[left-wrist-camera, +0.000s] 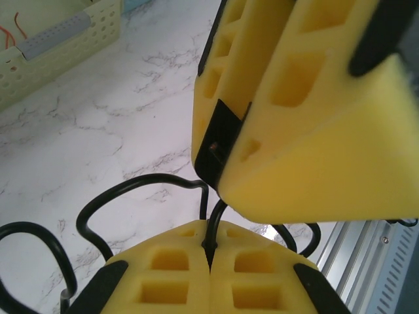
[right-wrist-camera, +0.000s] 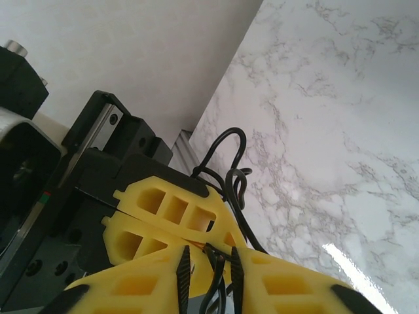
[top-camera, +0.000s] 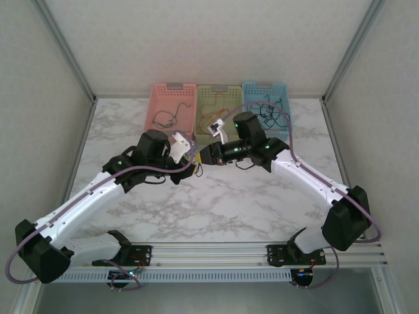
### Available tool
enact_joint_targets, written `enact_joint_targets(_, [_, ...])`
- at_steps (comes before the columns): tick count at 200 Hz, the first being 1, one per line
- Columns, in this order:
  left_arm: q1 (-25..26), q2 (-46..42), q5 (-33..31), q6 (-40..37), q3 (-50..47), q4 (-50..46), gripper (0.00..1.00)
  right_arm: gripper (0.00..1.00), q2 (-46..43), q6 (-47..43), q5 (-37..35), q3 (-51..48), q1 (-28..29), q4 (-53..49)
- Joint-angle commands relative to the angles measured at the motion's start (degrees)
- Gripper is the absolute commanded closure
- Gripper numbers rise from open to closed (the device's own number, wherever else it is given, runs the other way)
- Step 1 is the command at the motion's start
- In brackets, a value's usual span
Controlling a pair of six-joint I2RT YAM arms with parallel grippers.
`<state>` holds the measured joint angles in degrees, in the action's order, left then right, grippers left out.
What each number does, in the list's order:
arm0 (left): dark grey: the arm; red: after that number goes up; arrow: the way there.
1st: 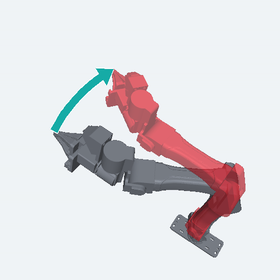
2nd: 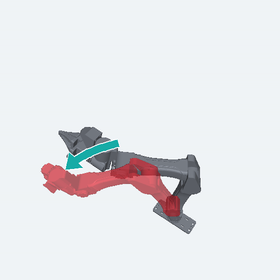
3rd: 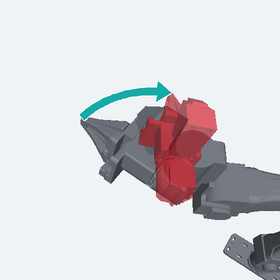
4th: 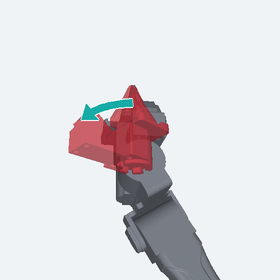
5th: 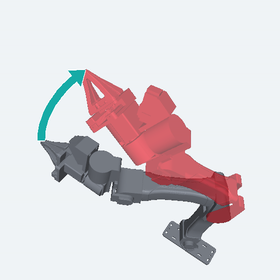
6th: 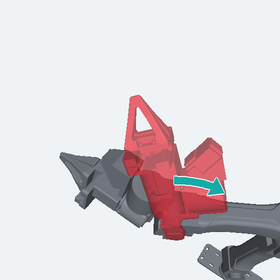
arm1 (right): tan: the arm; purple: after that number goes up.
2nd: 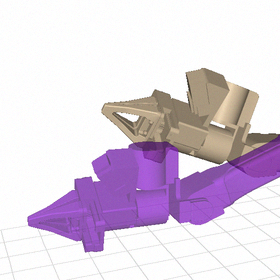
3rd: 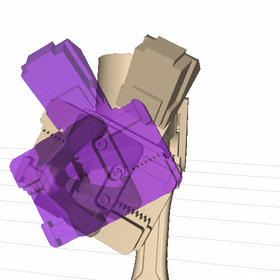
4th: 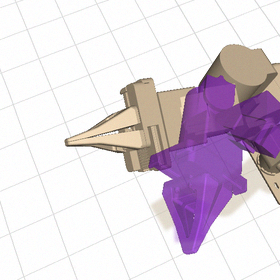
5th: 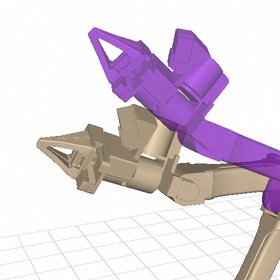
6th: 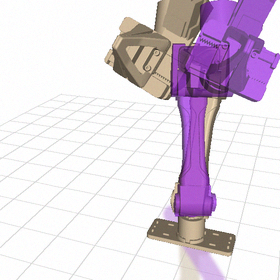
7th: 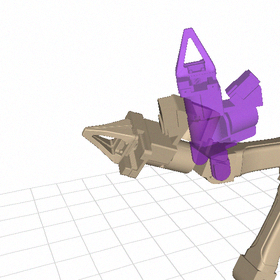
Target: Untangle the cables
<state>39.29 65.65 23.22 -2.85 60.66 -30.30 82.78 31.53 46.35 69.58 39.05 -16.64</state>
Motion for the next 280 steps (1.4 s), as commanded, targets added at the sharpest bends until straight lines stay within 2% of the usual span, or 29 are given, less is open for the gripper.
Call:
enact_joint_targets(1, [0.5, 0.1, 0.0, -0.9, 1.4, -0.9, 1.00, 0.81, 0.3, -0.1, 0.8, 0.3, 0.6, 0.8])
enact_joint_targets(43, [0.5, 0.0, -0.2, -0.7, 1.4, -1.0, 1.00, 0.95, -0.1, -0.5, -0.1, 0.4, 0.6, 0.4])
enact_joint_targets(66, [0.5, 0.0, -1.3, 0.4, 1.6, -1.7, 1.00, 0.99, -0.7, -1.8, -2.4, 0.8, 0.6, -0.7])
enact_joint_targets(80, [0.4, -0.2, -4.4, 2.7, 1.7, -1.9, 1.00, 1.00, -1.4, -2.6, -4.8, 0.4, 0.5, -1.2])
enact_joint_targets(92, [-0.1, -1.0, -10.2, 6.1, 1.4, -1.7, 1.00, 1.00, -2.3, -3.4, -7.0, -0.3, 0.3, -1.5])
enact_joint_targets(103, [-3.0, -2.3, -14.4, 11.9, 0.2, -0.5, 1.00, 1.00, -3.5, -4.3, -8.4, -1.2, 0.2, -1.7])
enact_joint_targets(121, [-9.5, -5.3, -15.4, 22.5, -2.5, 2.5, 1.00, 1.00, -6.7, -4.9, -9.0, -4.9, -0.2, 0.2])
enact_joint_targets(142, [-15.8, -8.7, -12.6, 31.8, -3.2, 5.1, 1.00, 1.00, -9.9, -6.0, -9.8, -9.8, -0.9, 1.8])
enact_joint_targets(159, [-21.2, -11.3, -8.0, 38.9, -2.8, 8.6, 1.00, 1.00, -11.0, -6.4, -12.1, -13.5, -2.0, 1.8])
enact_joint_targets(182, [-25.8, -13.9, -3.5, 43.9, 0.8, 9.0, 1.00, 1.00, -10.6, -6.6, -15.9, -18.4, -4.5, 2.5])
enact_joint_targets(193, [-26.4, -14.3, -2.1, 42.8, 3.3, 6.8, 1.00, 1.00, -9.9, -5.7, -18.2, -20.3, -6.4, 3.3])
enact_joint_targets(202, [-26.4, -13.9, -3.5, 38.5, 7.1, -0.1, 1.00, 1.00, -9.6, -4.8, -20.1, -21.5, -8.7, 3.9])
enact_joint_targets(216, [-26.4, -13.6, -12.1, 30.4, 12.6, -12.4, 1.00, 1.00, -9.2, -2.8, -23.7, -22.6, -14.3, 3.6])
enact_joint_targets(231, [-26.4, -14.9, -22.6, 24.2, 14.2, -19.5, 1.00, 1.00, -9.8, -2.0, -25.9, -23.8, -19.0, 4.1])
enact_joint_targets(241, [-26.8, -15.4, -25.2, 22.1, 14.1, -21.6, 1.00, 1.00, -10.4, -2.1, -26.6, -24.0, -21.0, 4.1])
enact_joint_targets(280, [-27.3, -14.4, -27.1, 21.4, 13.3, -21.8, 1.00, 1.00, -12.2, -0.8, -28.9, -23.8, -25.7, 3.4])
